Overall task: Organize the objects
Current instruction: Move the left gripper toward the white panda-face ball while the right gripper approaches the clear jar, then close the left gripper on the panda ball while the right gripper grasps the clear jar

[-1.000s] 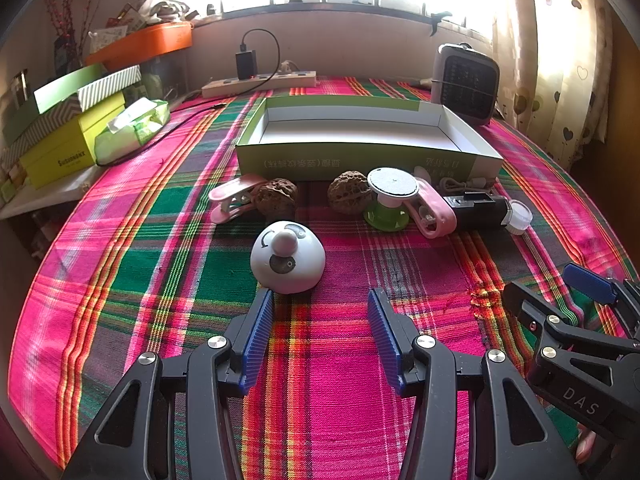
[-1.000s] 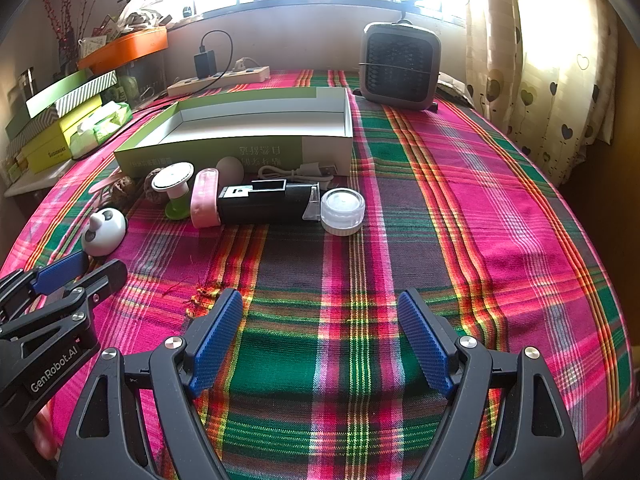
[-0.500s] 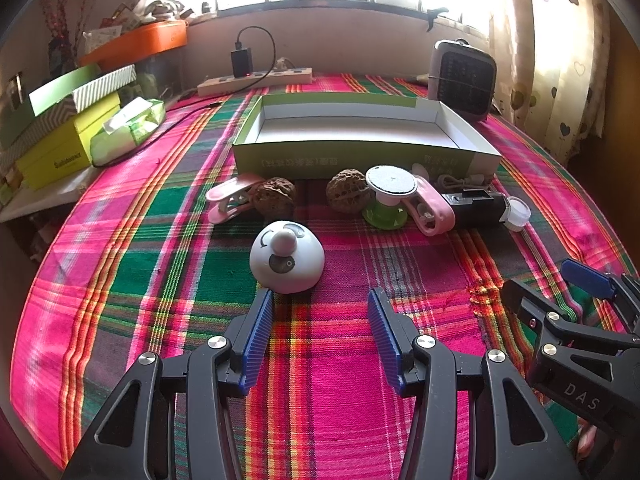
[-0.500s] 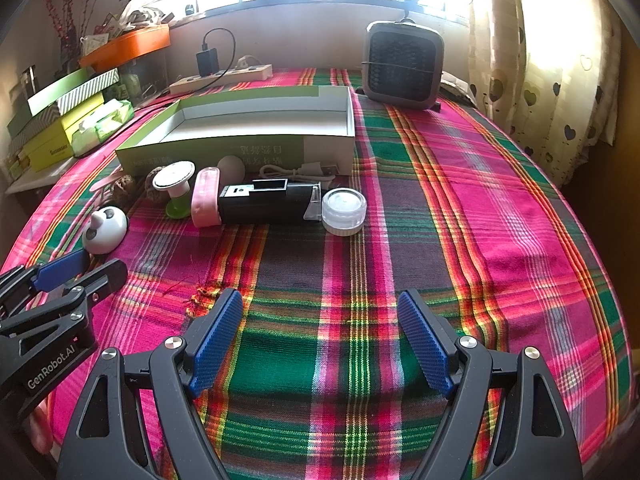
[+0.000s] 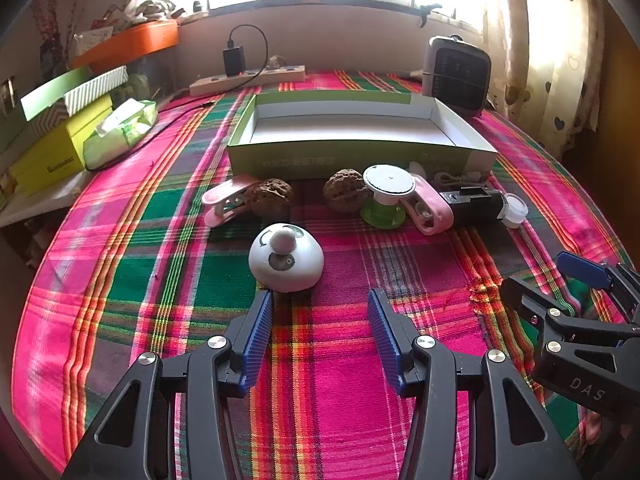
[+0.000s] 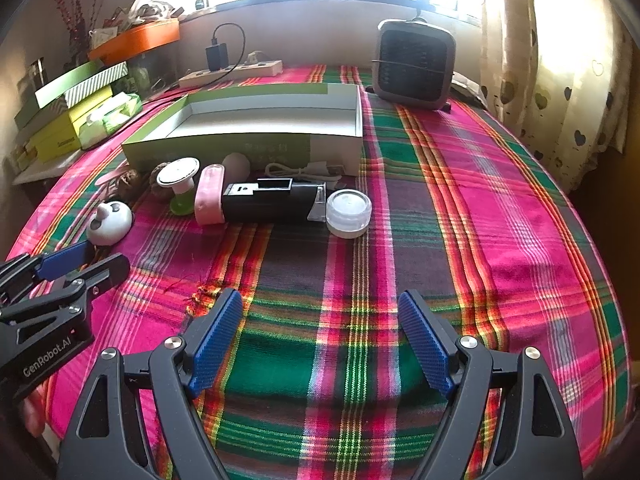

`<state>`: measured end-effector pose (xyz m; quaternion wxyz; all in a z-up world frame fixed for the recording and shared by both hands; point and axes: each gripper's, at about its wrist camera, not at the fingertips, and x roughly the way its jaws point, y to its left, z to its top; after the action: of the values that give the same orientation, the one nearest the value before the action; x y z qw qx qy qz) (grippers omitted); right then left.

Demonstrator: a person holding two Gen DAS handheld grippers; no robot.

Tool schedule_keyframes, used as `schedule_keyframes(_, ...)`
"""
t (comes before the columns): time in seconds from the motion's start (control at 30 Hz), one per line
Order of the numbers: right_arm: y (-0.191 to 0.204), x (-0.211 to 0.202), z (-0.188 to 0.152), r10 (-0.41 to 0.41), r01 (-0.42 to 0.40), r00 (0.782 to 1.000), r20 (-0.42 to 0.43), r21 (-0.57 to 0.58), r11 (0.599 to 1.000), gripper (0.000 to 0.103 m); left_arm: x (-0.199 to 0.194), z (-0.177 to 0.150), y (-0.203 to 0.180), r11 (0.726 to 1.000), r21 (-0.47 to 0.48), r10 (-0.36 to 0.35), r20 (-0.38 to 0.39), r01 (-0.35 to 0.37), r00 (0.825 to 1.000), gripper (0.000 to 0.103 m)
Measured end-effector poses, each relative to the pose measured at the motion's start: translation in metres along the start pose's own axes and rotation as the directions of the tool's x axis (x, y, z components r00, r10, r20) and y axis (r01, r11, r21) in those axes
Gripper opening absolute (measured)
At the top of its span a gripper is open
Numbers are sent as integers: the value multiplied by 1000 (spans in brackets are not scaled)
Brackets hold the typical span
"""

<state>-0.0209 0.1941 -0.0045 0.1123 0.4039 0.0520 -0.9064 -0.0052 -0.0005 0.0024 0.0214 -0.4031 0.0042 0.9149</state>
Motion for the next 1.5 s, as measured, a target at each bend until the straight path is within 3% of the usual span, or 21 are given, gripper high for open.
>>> schedule_keyframes(0.33, -10, 4, 8, 51, -51, 998, -30, 7, 999, 81, 2, 6, 20, 998, -37, -59, -11, 58, 998, 47)
schedule_keyframes(0.43, -13, 7, 13, 39, -39, 999, -36, 6, 999, 81, 2, 8, 26, 997, -75, -31, -1, 31, 1000, 47)
schedule_keyframes(0.6, -20, 13, 22, 5, -5, 998, -55, -3, 1000, 81, 7, 12, 36, 994, -95, -56, -13, 55, 998, 47)
schedule_keyframes(1.2, -32, 37, 45, 12, -13, 997, -79, -14, 1000, 80, 24, 32, 36, 997, -60, -44, -45, 42, 998, 47)
schedule_keyframes(1.5, -33, 38, 49, 37, -39, 997, -69, -37, 999, 66, 28, 37, 37, 998, -60, -39, -46, 36, 998, 47)
